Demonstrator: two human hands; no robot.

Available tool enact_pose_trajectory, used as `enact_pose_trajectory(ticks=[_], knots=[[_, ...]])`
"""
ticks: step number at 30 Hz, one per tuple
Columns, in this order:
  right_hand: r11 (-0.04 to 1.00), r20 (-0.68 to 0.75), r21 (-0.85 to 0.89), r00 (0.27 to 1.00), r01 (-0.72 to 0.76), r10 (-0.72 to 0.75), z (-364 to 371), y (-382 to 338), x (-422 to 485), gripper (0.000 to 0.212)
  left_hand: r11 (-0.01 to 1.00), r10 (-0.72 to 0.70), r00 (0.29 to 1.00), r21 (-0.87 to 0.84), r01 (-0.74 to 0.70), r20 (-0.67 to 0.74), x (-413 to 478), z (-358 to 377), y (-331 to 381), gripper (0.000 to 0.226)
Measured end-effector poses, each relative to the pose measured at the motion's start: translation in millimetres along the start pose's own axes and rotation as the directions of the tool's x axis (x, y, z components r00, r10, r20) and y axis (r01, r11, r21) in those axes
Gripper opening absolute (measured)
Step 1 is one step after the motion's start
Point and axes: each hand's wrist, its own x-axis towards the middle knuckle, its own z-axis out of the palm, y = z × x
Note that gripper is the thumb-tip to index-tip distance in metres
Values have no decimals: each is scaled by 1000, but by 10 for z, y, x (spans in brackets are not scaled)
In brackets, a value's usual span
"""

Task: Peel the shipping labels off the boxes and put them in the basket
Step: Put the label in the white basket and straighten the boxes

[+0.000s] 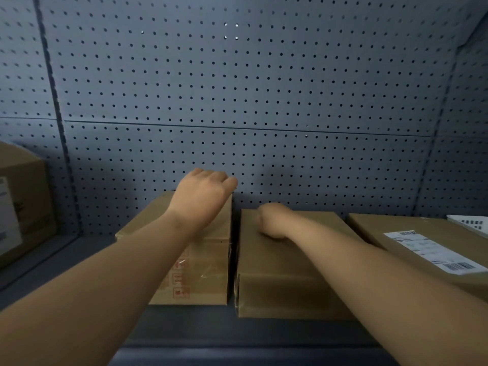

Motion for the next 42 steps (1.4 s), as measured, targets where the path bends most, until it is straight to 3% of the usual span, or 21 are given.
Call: enact_pose_trajectory(ticks=[2,5,9,13,16,20,25,27,29,34,38,42], knots=[[997,-11,-39,997,-72,72,11,95,68,18,1000,-3,1000,10,3,24,-19,18,-21,48],[997,9,72,999,40,-41,52,8,119,14,1000,-17,999,20,16,52,-29,66,-73,49],[991,5,12,992,-130,130,-7,35,226,16,999,-27,999,26,26,47,1,109,-91,45],[999,24,54,1000,4,-6,60,-123,267,21,1000,-27,998,3,27,50,0,175,-91,45],[991,-18,57,993,-117,119,53,-11,301,21,1000,-25,999,-8,26,45,-14,161,-92,48],[985,67,113,989,127,-135,90,-97,113,15,999,-26,999,-23,27,33,-42,154,-101,50],[995,54,-98,998,-31,36,-63,102,-56,26,998,-46,999,-44,47,28,-54,165,-109,47],[994,89,-26,990,108,-105,-32,-5,-230,16,997,-52,998,-51,54,31,-63,162,-103,47],[969,143,64,959,239,-246,-7,-92,-418,19,997,-54,998,-56,56,37,-74,162,-100,47],[996,42,-60,997,64,-61,-34,98,-453,17,997,-61,996,-45,64,65,-102,143,-90,56],[965,85,40,961,261,-263,15,-51,-712,15,995,-65,997,-66,68,52,-142,48,-38,48],[990,-13,-48,991,129,-130,11,-37,-695,21,992,-80,996,-95,84,42,-178,-46,-15,44]])
